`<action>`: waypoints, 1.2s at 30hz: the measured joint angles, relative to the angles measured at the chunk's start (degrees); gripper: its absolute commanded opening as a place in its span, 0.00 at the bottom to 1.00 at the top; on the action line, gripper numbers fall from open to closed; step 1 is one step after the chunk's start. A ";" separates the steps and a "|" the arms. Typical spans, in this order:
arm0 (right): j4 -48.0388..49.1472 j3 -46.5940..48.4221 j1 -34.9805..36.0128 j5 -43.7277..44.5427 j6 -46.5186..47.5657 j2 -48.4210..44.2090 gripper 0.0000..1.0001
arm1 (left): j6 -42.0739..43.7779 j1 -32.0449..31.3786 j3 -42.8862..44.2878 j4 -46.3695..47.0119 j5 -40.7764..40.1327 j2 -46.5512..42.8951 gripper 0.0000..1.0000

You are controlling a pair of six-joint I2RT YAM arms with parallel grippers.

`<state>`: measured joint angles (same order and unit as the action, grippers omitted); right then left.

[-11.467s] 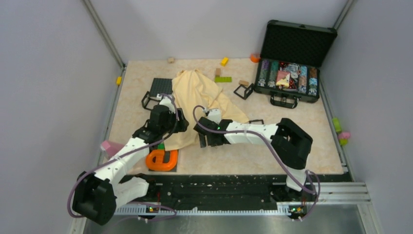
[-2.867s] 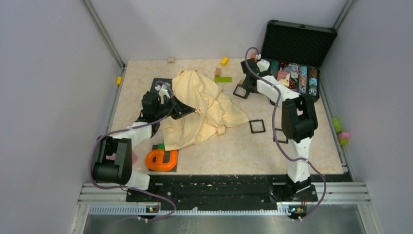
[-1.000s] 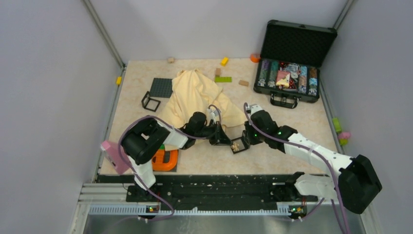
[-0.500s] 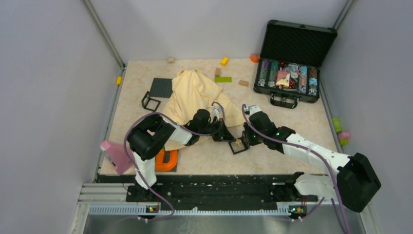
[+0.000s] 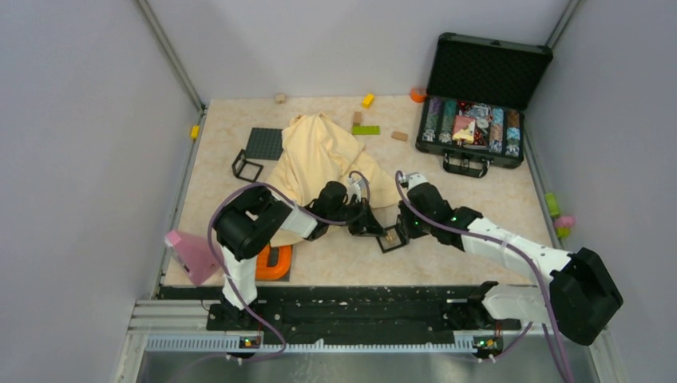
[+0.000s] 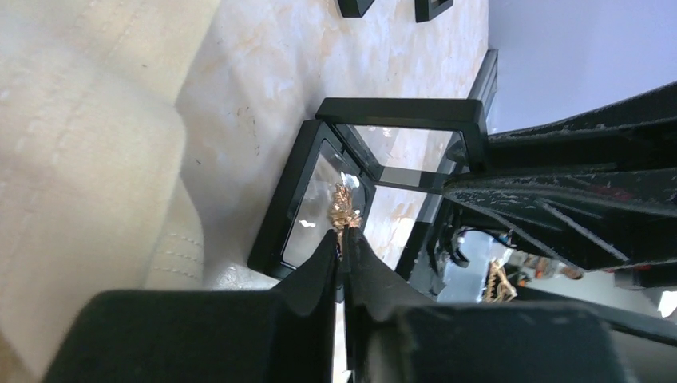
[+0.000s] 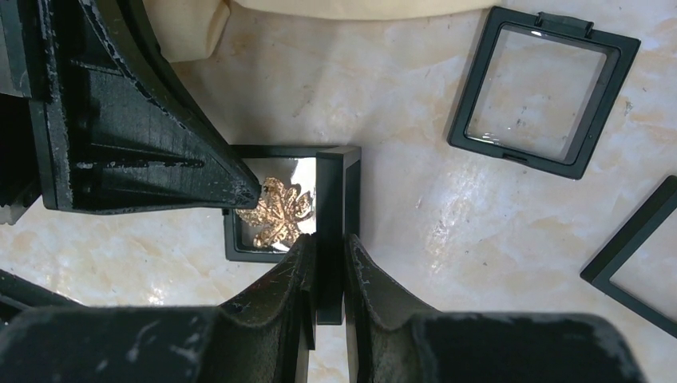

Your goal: Remove the brooch from the garment

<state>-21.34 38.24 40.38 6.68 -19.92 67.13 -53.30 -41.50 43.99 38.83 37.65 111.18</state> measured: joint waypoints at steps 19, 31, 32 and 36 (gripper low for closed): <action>1.22 0.07 0.52 1.40 0.00 1.09 0.09 | 5.99 -0.13 -0.33 -9.49 -5.49 -8.76 0.38; -0.31 1.97 3.13 3.06 -0.37 4.13 0.53 | 10.03 1.22 -3.39 -14.10 -8.61 -13.00 0.07; -0.61 2.01 3.13 2.84 -0.50 4.13 0.54 | 10.08 1.22 -3.41 -14.10 -8.66 -12.33 0.07; -1.22 2.03 3.13 1.99 -1.18 3.82 0.57 | 10.47 1.22 -3.41 -14.23 -9.25 -10.75 0.04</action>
<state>-22.57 40.27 43.51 8.67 -21.10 70.96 -42.83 -40.27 40.58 24.60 28.40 100.42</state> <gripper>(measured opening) 0.546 0.055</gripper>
